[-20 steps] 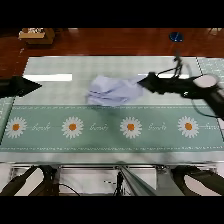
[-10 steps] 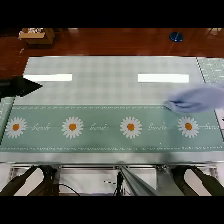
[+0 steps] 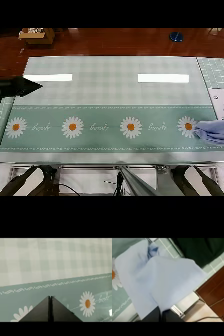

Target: Fold the shirts.

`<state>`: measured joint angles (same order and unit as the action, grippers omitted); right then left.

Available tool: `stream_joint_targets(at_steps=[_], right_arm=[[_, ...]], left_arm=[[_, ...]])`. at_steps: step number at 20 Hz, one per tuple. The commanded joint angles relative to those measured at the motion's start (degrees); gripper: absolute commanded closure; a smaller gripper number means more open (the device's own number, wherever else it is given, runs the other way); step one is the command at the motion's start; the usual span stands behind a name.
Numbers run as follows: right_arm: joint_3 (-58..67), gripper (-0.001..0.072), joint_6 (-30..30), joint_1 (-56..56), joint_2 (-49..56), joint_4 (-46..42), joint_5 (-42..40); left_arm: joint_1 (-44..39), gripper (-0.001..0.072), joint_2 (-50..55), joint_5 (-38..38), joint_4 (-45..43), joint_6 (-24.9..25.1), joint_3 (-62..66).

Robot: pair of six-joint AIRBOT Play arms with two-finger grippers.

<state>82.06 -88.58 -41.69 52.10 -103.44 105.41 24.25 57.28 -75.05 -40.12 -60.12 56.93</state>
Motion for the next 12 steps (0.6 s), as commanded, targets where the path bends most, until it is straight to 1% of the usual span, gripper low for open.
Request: stream_joint_targets(at_steps=[1,3,7,9,11,12], right_arm=[[-5.25,0.0689,-0.31,-5.07,-1.99,-4.52,1.03],[-12.44,0.0689,0.83,-8.76,-4.11,-6.56,0.98],[-27.17,0.0689,0.94,-18.4,-9.14,-18.8,-1.18],[-33.77,0.0689,1.01,-23.63,-12.28,-22.27,-3.91],[-38.93,0.0688,1.2,-28.61,-14.47,-25.81,-7.39],[-41.13,0.0688,1.16,-31.3,-15.13,-27.74,-10.78]], left_arm=[[0.02,0.0685,0.04,3.5,0.0,0.04,0.02],[0.07,0.0685,0.07,7.1,-0.02,0.04,0.02],[0.07,0.0685,0.07,16.31,-0.04,0.09,0.02],[0.07,0.0685,0.09,21.18,-0.04,1.81,0.02],[0.13,0.0685,0.09,25.09,-1.18,2.01,0.02],[0.13,0.0685,0.09,26.58,-2.4,1.99,0.02]])
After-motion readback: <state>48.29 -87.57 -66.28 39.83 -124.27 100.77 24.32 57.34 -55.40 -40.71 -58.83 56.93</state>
